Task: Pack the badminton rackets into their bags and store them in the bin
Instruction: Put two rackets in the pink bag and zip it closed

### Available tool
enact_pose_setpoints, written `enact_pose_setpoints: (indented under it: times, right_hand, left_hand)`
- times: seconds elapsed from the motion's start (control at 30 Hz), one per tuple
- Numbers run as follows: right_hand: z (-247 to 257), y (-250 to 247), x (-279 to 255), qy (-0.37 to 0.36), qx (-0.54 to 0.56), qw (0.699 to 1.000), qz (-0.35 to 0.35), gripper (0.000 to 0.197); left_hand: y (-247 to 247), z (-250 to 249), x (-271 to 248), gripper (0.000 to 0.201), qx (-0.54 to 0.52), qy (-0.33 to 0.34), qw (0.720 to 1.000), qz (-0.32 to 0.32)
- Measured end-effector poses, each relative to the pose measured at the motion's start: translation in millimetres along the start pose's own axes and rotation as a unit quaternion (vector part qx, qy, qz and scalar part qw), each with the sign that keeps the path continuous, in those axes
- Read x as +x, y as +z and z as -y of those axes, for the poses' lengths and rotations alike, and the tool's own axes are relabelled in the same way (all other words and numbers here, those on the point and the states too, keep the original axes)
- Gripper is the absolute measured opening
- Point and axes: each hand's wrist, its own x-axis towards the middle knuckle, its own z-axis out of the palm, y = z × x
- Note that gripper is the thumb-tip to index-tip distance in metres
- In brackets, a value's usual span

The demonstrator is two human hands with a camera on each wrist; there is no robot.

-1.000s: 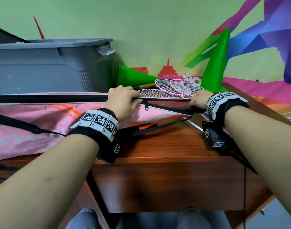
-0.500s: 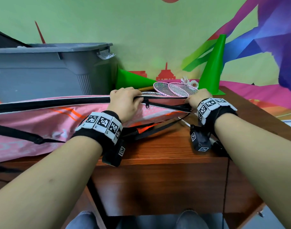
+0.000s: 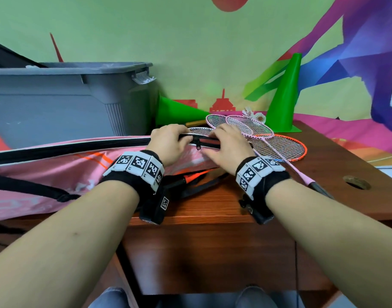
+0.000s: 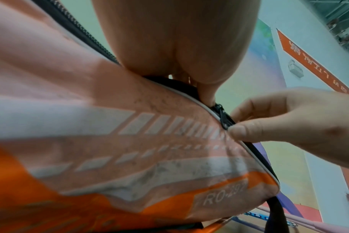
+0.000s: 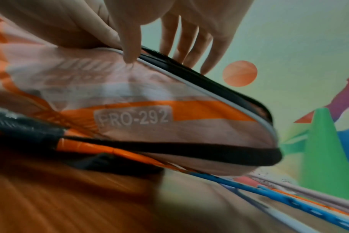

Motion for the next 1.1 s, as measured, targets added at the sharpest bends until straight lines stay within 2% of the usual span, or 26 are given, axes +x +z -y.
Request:
enact_pose_setpoints:
  times: [0.13,0.33,0.53,0.63,0.73,0.97,1.03,1.1]
  right_hand:
    - [13.6,3.8,0.7,-0.006,-0.001,1.0,-0.027,0.041]
    - [25.4,-2.5,2.0,0.02,0.023,0.999,-0.015,0.022]
    - [33.0,-7.1,6.1,0.041,0.066,0.997,0.003,0.015]
    - [30.7,-9.6,9.9,0.08,0.09,0.993,0.014,0.02]
    - [19.6,-14.1,10.8,0.111,0.023,0.991,0.07,0.022]
    - [-57.7,-24.9,-9.5,0.253,-0.07,0.952,0.16,0.032]
    - [-62.0,-23.1,-13.6,0.271,-0.05,0.95,0.149,0.031]
    - [-61.9,-20.6,-14.1,0.295,-0.011,0.949,0.11,0.031]
  left_hand:
    - [-2.0,3.2,1.3,0.017,-0.032,-0.003,0.999,0.007]
    - [-0.4,6.9,1.5,0.017,-0.05,-0.003,0.999,0.004]
    - [0.2,6.0,0.1,0.018,-0.045,-0.002,0.999,0.009]
    - [-2.5,5.4,-1.2,0.02,-0.036,-0.01,0.999,0.016]
    - [-2.9,4.5,-1.6,0.021,-0.017,-0.011,0.999,0.03]
    - [-10.5,4.1,-9.4,0.018,0.018,-0.043,0.999,-0.01]
    - [-9.9,-1.1,-11.8,0.026,0.043,-0.037,0.998,0.003]
    - [-8.5,-5.6,-13.0,0.035,0.075,-0.035,0.996,0.021]
